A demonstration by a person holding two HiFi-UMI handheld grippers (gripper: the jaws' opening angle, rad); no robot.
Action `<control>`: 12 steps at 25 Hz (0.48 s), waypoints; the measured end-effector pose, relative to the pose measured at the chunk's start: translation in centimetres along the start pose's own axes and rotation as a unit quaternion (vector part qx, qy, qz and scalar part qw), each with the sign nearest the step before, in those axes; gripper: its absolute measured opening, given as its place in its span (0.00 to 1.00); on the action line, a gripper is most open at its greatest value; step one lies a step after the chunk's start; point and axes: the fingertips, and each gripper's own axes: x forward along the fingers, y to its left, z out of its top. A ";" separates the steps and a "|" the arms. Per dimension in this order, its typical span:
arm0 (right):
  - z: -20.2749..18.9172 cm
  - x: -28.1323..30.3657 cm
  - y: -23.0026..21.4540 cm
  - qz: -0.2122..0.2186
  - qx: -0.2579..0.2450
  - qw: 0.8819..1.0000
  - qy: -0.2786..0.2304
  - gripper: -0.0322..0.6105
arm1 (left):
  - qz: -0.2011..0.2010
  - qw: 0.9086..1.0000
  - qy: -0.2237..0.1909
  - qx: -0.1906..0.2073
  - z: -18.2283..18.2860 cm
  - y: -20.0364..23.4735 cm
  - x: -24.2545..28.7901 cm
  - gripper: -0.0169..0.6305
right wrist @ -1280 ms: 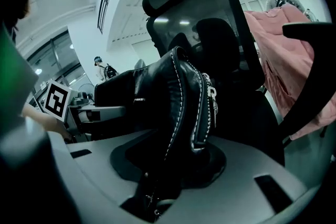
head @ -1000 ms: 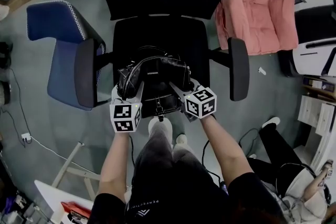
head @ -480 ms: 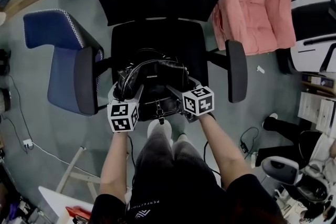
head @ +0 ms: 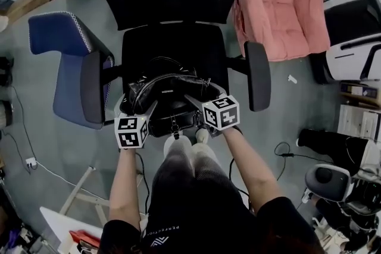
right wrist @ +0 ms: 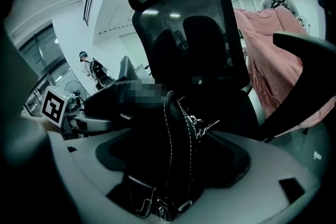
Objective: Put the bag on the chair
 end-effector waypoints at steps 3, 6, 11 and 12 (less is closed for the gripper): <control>-0.4 -0.5 0.1 -0.001 -0.006 1.000 0.007 0.58 | 0.005 1.000 0.011 0.001 -0.5 -0.4 -0.6 0.74; -0.8 -1.0 0.3 -0.002 -0.008 1.000 0.011 0.58 | 0.010 1.000 0.020 0.004 -1.0 -0.6 -1.4 0.74; -1.1 -1.6 0.4 -0.011 -0.031 0.999 0.018 0.58 | 0.019 0.999 0.030 0.007 -2.0 -1.0 -3.1 0.73; -1.2 -1.6 0.4 -0.013 -0.037 0.999 0.019 0.59 | 0.022 0.999 0.029 0.007 -2.1 -1.0 -3.3 0.74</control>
